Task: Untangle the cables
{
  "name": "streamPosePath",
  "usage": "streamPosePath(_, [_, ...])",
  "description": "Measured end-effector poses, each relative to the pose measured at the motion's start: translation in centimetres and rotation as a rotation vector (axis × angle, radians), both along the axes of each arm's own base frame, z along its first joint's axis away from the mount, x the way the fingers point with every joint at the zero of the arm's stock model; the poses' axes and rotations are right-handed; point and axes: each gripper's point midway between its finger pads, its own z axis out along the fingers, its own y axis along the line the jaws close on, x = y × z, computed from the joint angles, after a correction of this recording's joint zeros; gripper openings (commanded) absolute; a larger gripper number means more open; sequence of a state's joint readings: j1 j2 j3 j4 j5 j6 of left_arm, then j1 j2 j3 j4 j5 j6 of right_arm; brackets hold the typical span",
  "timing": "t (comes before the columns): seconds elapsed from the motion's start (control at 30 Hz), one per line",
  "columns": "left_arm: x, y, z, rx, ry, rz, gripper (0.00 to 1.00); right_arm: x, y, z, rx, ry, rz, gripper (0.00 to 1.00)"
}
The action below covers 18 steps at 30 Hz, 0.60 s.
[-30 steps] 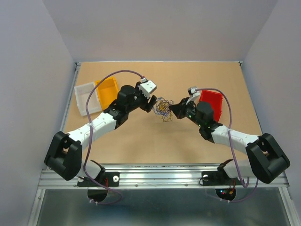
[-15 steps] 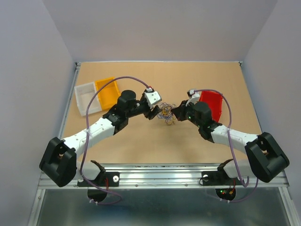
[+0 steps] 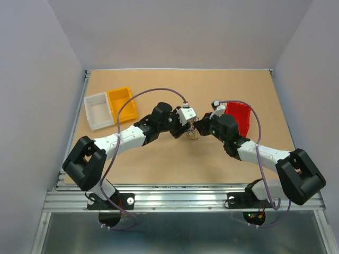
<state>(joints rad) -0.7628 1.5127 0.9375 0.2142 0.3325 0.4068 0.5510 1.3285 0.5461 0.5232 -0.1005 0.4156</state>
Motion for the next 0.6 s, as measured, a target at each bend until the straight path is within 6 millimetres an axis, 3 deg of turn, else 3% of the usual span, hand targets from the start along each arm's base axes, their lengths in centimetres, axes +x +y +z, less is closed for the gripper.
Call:
streamPosePath(0.33, [4.2, 1.4, -1.0, 0.013, 0.064, 0.122, 0.67, 0.0, 0.0, 0.1, 0.007, 0.001, -0.003, 0.01])
streamPosePath(0.5, [4.2, 1.1, -2.5, 0.035, 0.113, 0.104, 0.66, -0.1, 0.2, 0.2, 0.013, -0.002, 0.010, 0.01])
streamPosePath(0.57, [3.8, 1.0, -3.0, 0.042, 0.139, 0.086, 0.60, -0.2, 0.4, 0.3, 0.018, -0.003, 0.022, 0.01])
streamPosePath(0.6, [3.6, 1.0, -3.2, 0.043, 0.148, 0.079, 0.52, -0.3, 0.5, 0.4, 0.022, -0.005, 0.030, 0.01])
